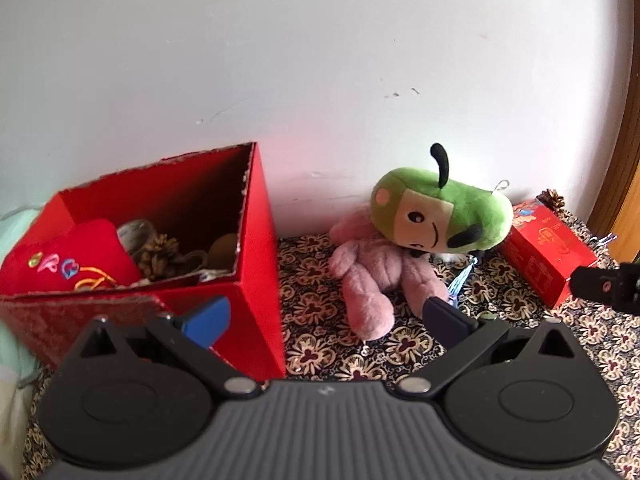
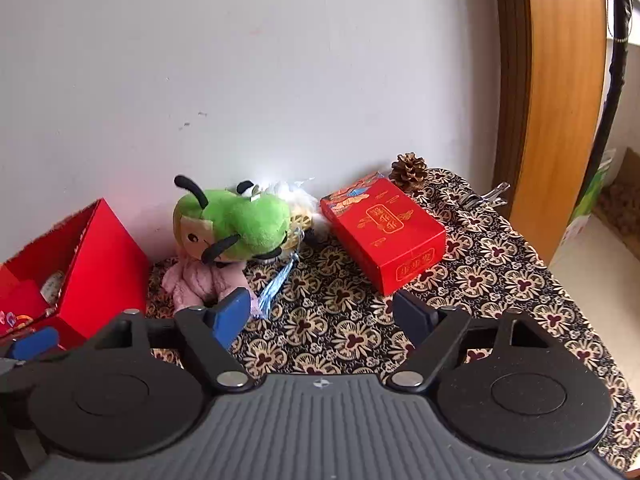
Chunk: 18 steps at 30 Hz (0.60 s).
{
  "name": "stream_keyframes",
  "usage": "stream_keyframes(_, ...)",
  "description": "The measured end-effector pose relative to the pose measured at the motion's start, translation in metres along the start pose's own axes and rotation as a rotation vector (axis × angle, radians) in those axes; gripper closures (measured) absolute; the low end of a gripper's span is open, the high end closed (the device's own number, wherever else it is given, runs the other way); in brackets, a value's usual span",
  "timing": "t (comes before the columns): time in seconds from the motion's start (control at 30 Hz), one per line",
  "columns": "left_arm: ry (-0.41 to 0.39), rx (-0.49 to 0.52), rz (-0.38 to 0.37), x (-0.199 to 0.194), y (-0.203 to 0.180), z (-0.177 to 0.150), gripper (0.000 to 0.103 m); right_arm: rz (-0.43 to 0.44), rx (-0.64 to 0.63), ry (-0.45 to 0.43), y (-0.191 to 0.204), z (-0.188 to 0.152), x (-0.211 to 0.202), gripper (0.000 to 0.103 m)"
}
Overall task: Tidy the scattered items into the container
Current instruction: 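Bring the open right tool to the green pear-shaped plush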
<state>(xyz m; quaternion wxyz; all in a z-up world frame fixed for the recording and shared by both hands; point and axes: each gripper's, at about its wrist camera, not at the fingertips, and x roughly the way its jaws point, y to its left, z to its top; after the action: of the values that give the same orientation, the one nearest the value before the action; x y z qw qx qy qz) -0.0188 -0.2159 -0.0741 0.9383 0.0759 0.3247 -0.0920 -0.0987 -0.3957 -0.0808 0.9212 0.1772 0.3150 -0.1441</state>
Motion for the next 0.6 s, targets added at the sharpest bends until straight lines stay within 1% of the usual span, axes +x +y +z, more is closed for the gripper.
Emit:
stream_keyframes(0.1,0.020,-0.013,-0.012,0.008,0.001,-0.004,0.001,0.007,-0.007,0.008,-0.002,-0.003,0.007,0.022)
stream_keyframes(0.23,0.052,-0.018,-0.022,0.021,-0.003,-0.011,0.001,0.031,0.007,0.048,-0.006,-0.006,0.023,0.022)
stream_keyframes(0.37,0.069,-0.006,-0.066,0.030,-0.013,-0.018,0.001,0.062,0.018,0.079,-0.007,-0.007,0.035,0.022)
stream_keyframes(0.47,0.075,0.017,-0.060,0.035,-0.020,-0.019,0.001,0.069,0.022,0.084,-0.008,-0.006,0.040,0.022)
stream_keyframes(0.6,0.087,0.006,-0.069,0.045,-0.022,-0.018,0.001,0.070,0.009,0.085,-0.007,-0.003,0.044,0.022)
